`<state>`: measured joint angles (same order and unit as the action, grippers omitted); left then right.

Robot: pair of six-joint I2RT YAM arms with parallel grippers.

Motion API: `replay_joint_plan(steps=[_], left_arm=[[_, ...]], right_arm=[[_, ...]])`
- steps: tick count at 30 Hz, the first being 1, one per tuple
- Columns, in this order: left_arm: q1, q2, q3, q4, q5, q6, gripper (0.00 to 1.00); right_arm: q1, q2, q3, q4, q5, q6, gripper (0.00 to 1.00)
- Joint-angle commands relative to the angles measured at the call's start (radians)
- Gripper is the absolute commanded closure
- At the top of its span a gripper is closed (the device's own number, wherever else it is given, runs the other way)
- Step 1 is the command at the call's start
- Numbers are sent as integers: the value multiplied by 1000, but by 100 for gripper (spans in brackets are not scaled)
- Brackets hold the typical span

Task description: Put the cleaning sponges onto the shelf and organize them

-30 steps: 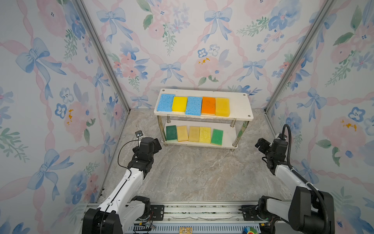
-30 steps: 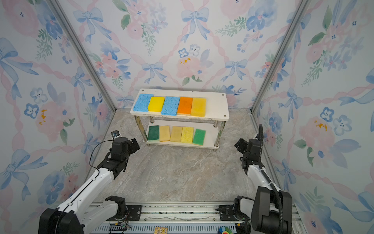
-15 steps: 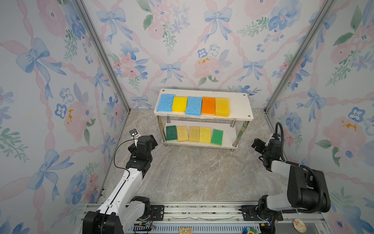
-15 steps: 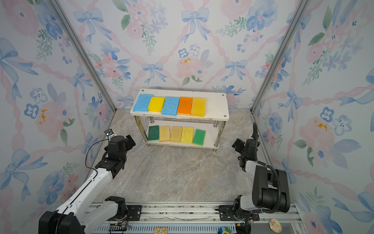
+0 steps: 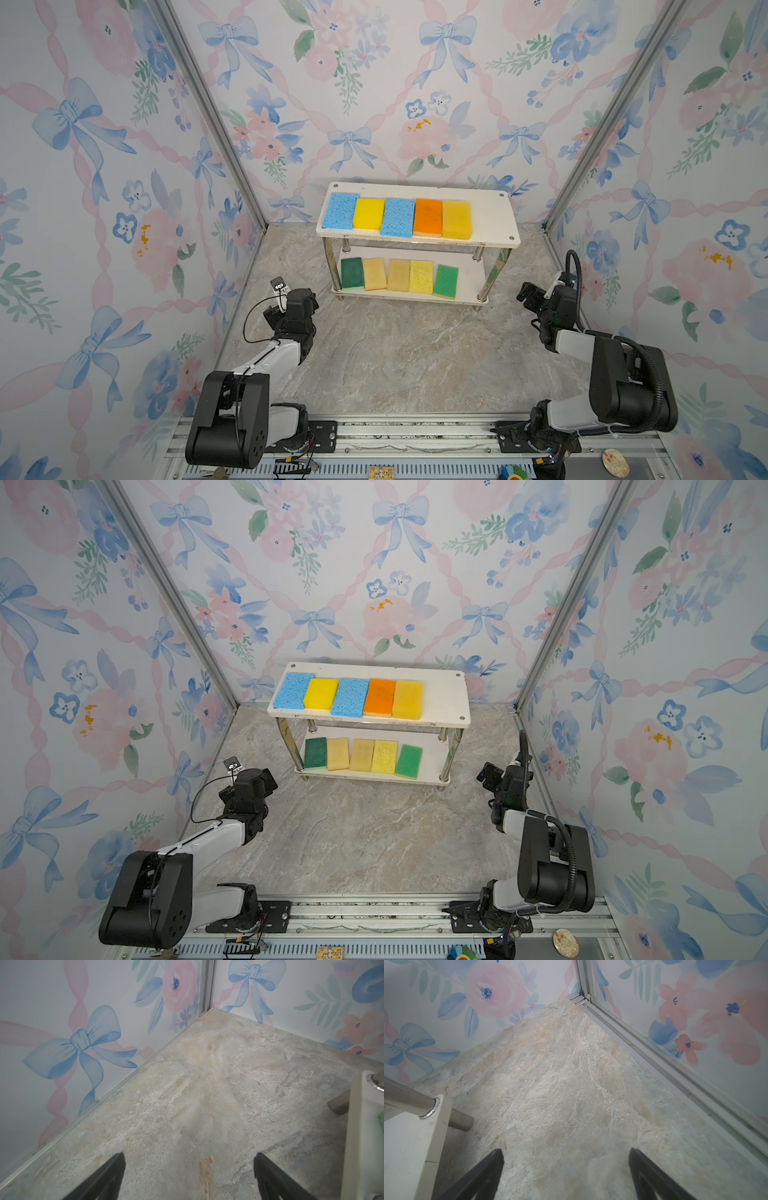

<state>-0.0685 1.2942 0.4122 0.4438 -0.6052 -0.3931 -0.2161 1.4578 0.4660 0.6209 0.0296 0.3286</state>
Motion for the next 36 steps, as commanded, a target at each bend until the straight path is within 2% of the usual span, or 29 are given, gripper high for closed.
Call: replay_joint_plan(steps=[1,7,12,18,27,28,36], left_arm=[[6,49,-9,171,-4,23,2],[5,133,-22,271,50,58,2],[1,140,-28,318,112,91,2],[-11,157,-85,541,254,231,2],[-41,227,-200,812,404,335,2],[-37,247,-217,875,412,335,2],[-40,247,-221,883,375,326,2]], right_arm=[[-8,-5,-18,39,-5,-16,3],[-3,2,-13,53,-49,-37,3],[3,27,24,26,-105,-65,3],[39,50,75,-31,-131,-117,3],[65,56,90,-45,-152,-157,3],[67,56,89,-40,-157,-162,3],[79,26,27,52,-177,-184,3]])
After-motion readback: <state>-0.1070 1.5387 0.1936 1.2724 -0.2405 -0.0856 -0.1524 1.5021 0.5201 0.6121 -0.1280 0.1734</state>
